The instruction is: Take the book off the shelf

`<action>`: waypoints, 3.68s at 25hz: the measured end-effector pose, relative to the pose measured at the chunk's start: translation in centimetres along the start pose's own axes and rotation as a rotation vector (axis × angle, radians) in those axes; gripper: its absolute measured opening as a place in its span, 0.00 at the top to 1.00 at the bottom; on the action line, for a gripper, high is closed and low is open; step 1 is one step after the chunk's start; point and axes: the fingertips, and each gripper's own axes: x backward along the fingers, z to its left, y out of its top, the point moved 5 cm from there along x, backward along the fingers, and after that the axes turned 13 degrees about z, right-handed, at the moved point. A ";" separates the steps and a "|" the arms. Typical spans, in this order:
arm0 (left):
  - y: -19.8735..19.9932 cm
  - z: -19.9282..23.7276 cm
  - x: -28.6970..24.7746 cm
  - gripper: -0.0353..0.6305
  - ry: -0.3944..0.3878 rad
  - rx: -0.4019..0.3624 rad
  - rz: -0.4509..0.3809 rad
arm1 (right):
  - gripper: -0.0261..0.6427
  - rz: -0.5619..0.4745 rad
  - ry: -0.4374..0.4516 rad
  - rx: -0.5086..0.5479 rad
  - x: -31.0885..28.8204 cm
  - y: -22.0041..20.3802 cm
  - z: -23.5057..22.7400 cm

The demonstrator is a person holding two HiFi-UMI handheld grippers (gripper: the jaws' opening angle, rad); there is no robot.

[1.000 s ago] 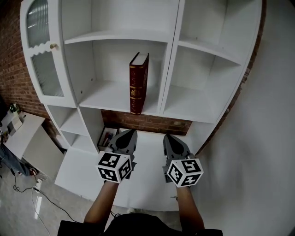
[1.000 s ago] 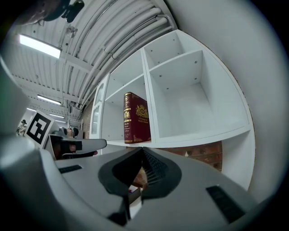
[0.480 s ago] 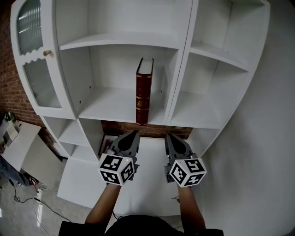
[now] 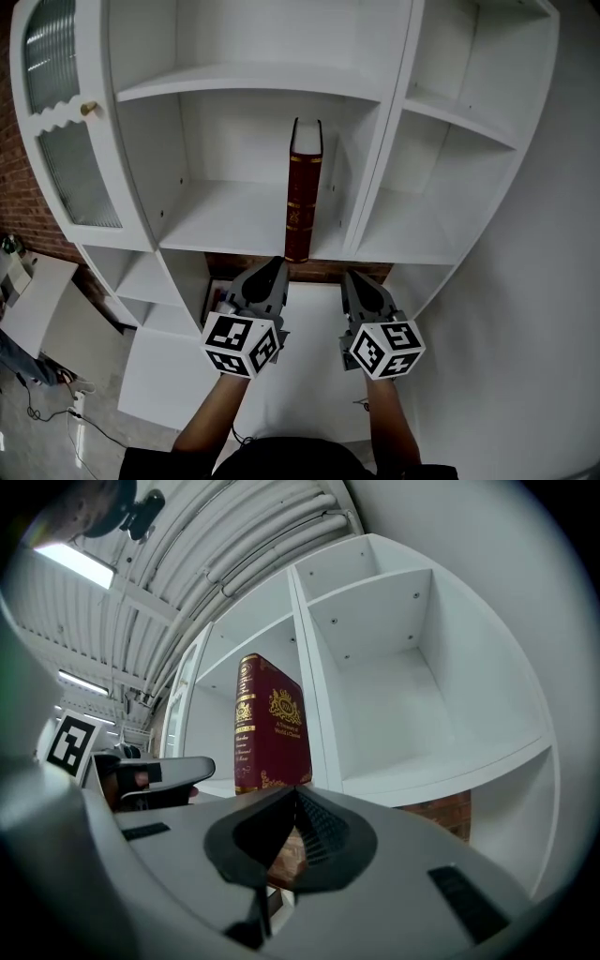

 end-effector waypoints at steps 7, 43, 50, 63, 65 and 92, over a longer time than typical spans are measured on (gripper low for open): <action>0.8 -0.2 -0.8 0.88 0.017 -0.006 -0.004 | 0.93 -0.008 0.016 0.000 -0.5 0.7 -1.0; 5.0 -0.8 -7.6 0.51 0.343 -0.053 -0.004 | 0.93 0.051 0.237 0.018 -0.7 0.3 -6.2; 4.9 -0.6 -9.3 0.50 0.347 -0.077 0.029 | 0.93 0.037 0.238 0.010 -0.9 0.7 -6.7; 4.7 0.4 -10.2 0.56 0.384 -0.100 0.036 | 0.93 0.033 0.229 -0.018 -1.4 0.3 -7.7; 4.7 0.4 -10.2 0.56 0.385 -0.097 0.036 | 0.93 0.035 0.223 -0.024 -1.5 0.2 -7.8; 5.0 -1.1 -8.1 0.59 0.335 -0.110 -0.008 | 0.93 0.054 0.229 -0.013 -1.4 -0.3 -6.6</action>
